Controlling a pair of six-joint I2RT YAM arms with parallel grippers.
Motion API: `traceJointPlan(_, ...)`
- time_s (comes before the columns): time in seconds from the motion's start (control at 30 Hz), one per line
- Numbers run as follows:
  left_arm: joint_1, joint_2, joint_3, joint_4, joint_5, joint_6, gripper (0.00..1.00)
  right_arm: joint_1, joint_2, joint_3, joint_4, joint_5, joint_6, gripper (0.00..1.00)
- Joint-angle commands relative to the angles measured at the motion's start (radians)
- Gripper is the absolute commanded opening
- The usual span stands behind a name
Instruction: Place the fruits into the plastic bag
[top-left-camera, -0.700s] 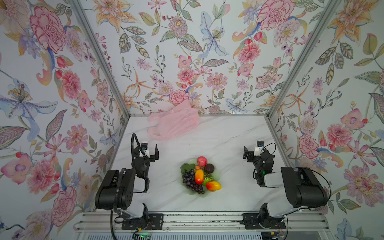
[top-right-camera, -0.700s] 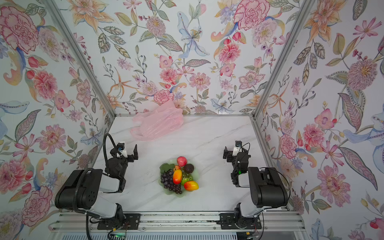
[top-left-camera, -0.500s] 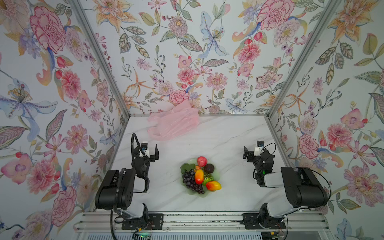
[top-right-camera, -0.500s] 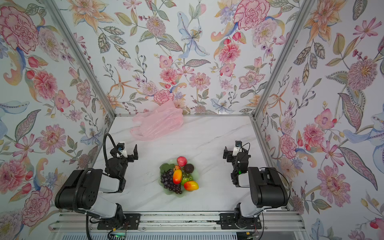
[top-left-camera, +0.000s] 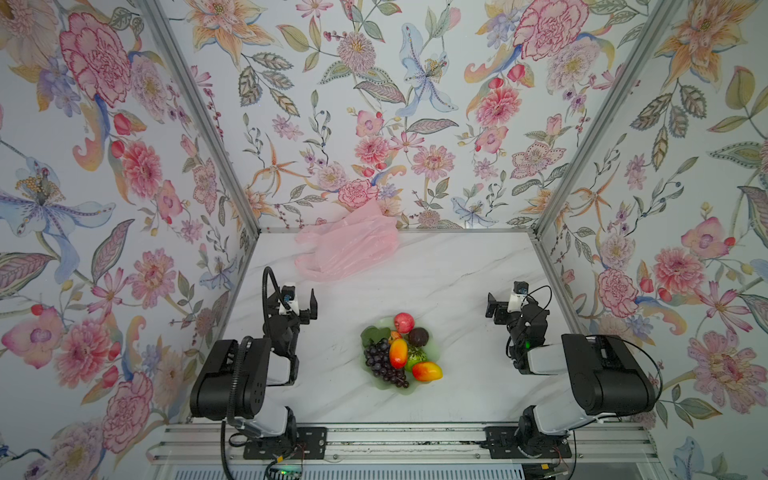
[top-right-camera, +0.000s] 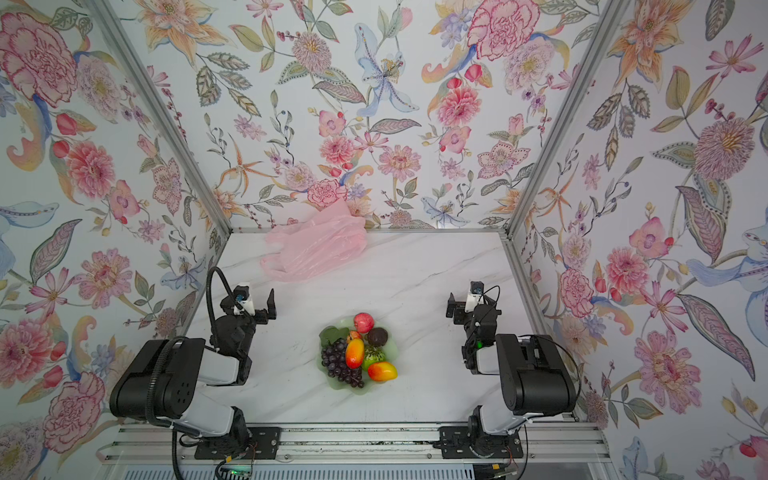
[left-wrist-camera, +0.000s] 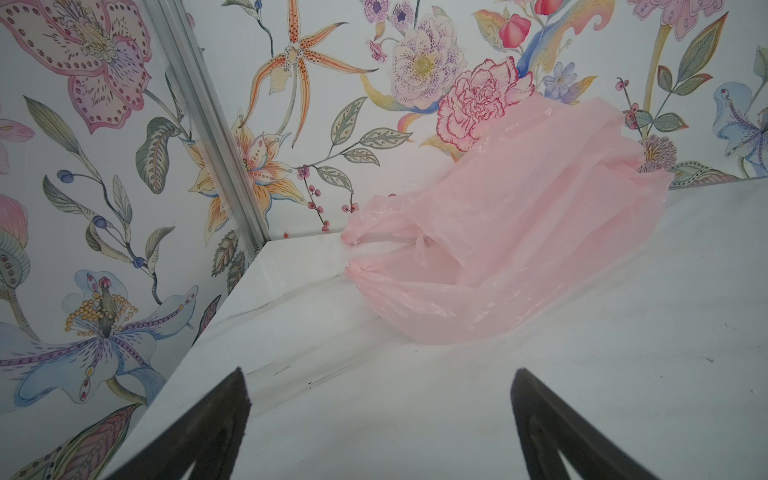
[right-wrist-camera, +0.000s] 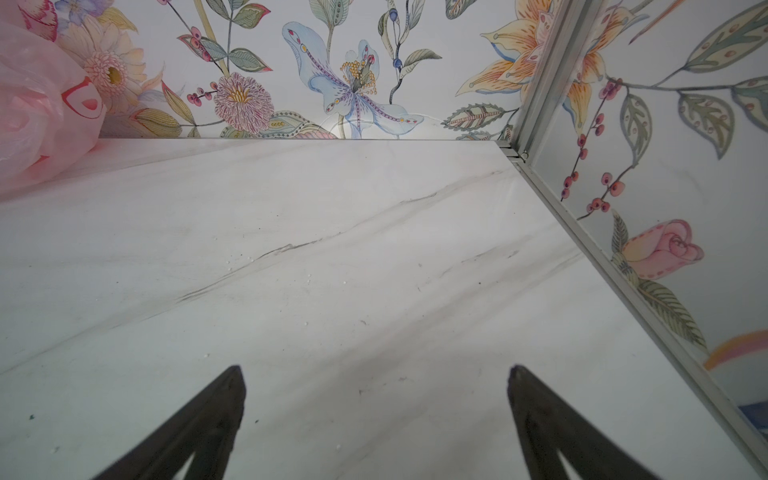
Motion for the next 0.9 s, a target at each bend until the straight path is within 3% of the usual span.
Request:
traceJointPlan(0.0, -0.002, 0.007, -0.009, 0.045, -0.014, 0.009, 0.99, 0.007, -0.009, 0.006, 0.004, 0.013, 0.000, 0.99)
traceJointPlan(0.13, -0.002, 0.007, -0.009, 0.044, -0.024, 0.005, 0.99, 0.006, -0.009, 0.006, 0.005, 0.012, 0.000, 0.99)
traceJointPlan(0.3, -0.025, -0.004, -0.009, 0.034, -0.168, -0.014, 0.99, 0.007, -0.010, 0.005, 0.005, 0.014, -0.002, 0.99)
traceJointPlan(0.4, -0.035, -0.097, -0.009, -0.062, -0.242, -0.022, 0.99, 0.023, -0.035, 0.016, -0.023, 0.046, -0.010, 0.99)
traceJointPlan(0.5, -0.043, -0.261, 0.027, -0.260, -0.275, -0.029, 0.99, 0.035, -0.122, 0.087, -0.230, 0.124, -0.001, 0.99)
traceJointPlan(0.67, -0.049, -0.450, 0.148, -0.686, -0.372, -0.238, 0.99, 0.031, -0.238, 0.213, -0.545, 0.215, 0.136, 0.99)
traceJointPlan(0.77, -0.063, -0.492, 0.268, -1.009, -0.401, -0.352, 0.99, 0.003, -0.268, 0.344, -0.819, 0.189, 0.309, 0.99)
traceJointPlan(0.87, -0.106, -0.494, 0.372, -1.252, -0.405, -0.345, 0.99, -0.011, -0.234, 0.494, -1.072, 0.070, 0.385, 0.99)
